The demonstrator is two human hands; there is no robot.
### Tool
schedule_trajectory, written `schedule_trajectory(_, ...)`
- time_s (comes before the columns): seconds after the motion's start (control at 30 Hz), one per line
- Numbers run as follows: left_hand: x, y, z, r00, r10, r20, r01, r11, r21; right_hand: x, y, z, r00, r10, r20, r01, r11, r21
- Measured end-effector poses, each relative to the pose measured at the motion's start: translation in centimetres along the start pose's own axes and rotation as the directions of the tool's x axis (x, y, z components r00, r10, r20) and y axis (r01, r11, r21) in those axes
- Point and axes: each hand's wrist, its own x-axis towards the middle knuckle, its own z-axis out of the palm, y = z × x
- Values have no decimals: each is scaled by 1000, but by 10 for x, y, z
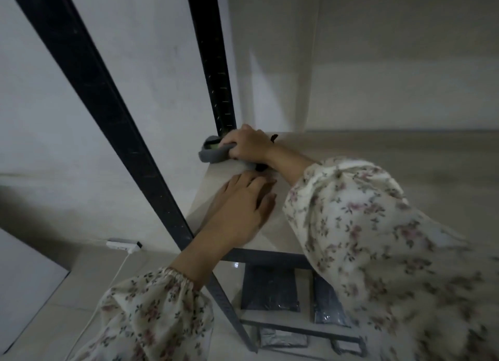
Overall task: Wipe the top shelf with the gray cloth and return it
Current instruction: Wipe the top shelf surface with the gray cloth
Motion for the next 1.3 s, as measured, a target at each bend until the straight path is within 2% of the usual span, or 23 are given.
schedule_trajectory(0.07, 0, 1, 0, 1000, -7, -3, 7, 1000, 0, -7, 0, -2, 995, -53, 83, 47, 995, 83)
schedule_trajectory(0.13, 0, 0, 0, 1000, -26, -11, 26, 1000, -14, -15, -3, -19, 965, -77, 252, 28, 981, 191)
schedule_trajectory(0.2, 0, 1, 0, 999, -30, -13, 30, 999, -21, -16, -7, -38, 936, -74, 344, 8, 982, 190)
schedule_trajectory(0.23, 1, 1, 0, 1000, -25, -16, 25, 1000, -11, -13, -9, -41, 937, -73, 341, 5, 980, 197)
schedule_trajectory(0.3, 1, 1, 0, 999, -12, -33, 12, 1000, 7, -6, -14, -34, 965, -90, 246, 34, 974, 224)
schedule_trajectory(0.43, 1, 3, -3, 997, 41, -67, -38, 998, 53, -6, -17, 6, 995, -92, 27, 92, 996, -13)
schedule_trajectory(0.5, -1, 6, -5, 991, 60, -118, -55, 997, 46, -11, -18, 5, 995, -79, 65, 76, 996, 49)
schedule_trajectory(0.6, -5, 14, -11, 962, 81, -262, -77, 997, 29, -30, -15, -10, 977, -5, 213, -62, 951, 303)
schedule_trajectory(0.67, -8, 17, -17, 926, 56, -373, -60, 998, 1, -44, -11, -21, 955, 23, 294, -115, 947, 298)
schedule_trajectory(0.73, -8, 17, -20, 869, -23, -495, 11, 1000, -28, -56, -5, -38, 938, 13, 346, -92, 973, 213)
schedule_trajectory(0.8, -3, 20, -21, 782, -194, -592, 74, 973, -220, -64, 0, -57, 963, 26, 269, -99, 960, 260)
schedule_trajectory(0.83, 3, 23, -23, 733, -306, -607, 62, 920, -388, -67, 2, -66, 978, 39, 206, -119, 912, 392)
schedule_trajectory(0.87, 13, 26, -25, 691, -423, -586, 38, 831, -555, -71, 4, -73, 985, 51, 163, -137, 809, 571)
schedule_trajectory(0.9, 24, 29, -27, 662, -536, -524, 28, 716, -698, -74, 6, -76, 988, 54, 142, -143, 657, 740)
schedule_trajectory(0.93, 35, 28, -28, 653, -623, -430, 24, 584, -811, -76, 6, -77, 990, 38, 134, -135, 493, 859)
schedule_trajectory(0.97, 44, 28, -28, 675, -668, -312, 25, 443, -896, -77, 3, -74, 990, 36, 133, -137, 374, 917)
schedule_trajectory(1.0, 51, 29, -27, 712, -677, -187, 45, 310, -950, -77, 0, -69, 988, 58, 144, -155, 318, 935)
schedule_trajectory(1.03, 53, 29, -27, 748, -662, -54, 91, 183, -979, -78, -4, -62, 980, 107, 165, -191, 313, 930)
schedule_trajectory(1.1, 51, 34, -28, 804, -576, 146, 168, -15, -986, -79, -11, -47, 965, 196, 173, -237, 376, 896)
schedule_trajectory(1.17, 49, 39, -30, 814, -547, 195, 109, -187, -976, -81, -15, -34, 958, 258, 125, -251, 544, 801)
schedule_trajectory(1.2, 49, 39, -29, 792, -591, 151, 39, -197, -980, -82, -16, -30, 948, 303, 93, -273, 631, 727)
schedule_trajectory(1.23, 48, 38, -31, 757, -647, 87, -16, -152, -988, -84, -17, -26, 937, 344, 55, -294, 696, 656)
schedule_trajectory(1.3, 42, 33, -35, 725, -686, -63, 11, 103, -995, -85, -17, -23, 931, 362, -35, -291, 799, 526)
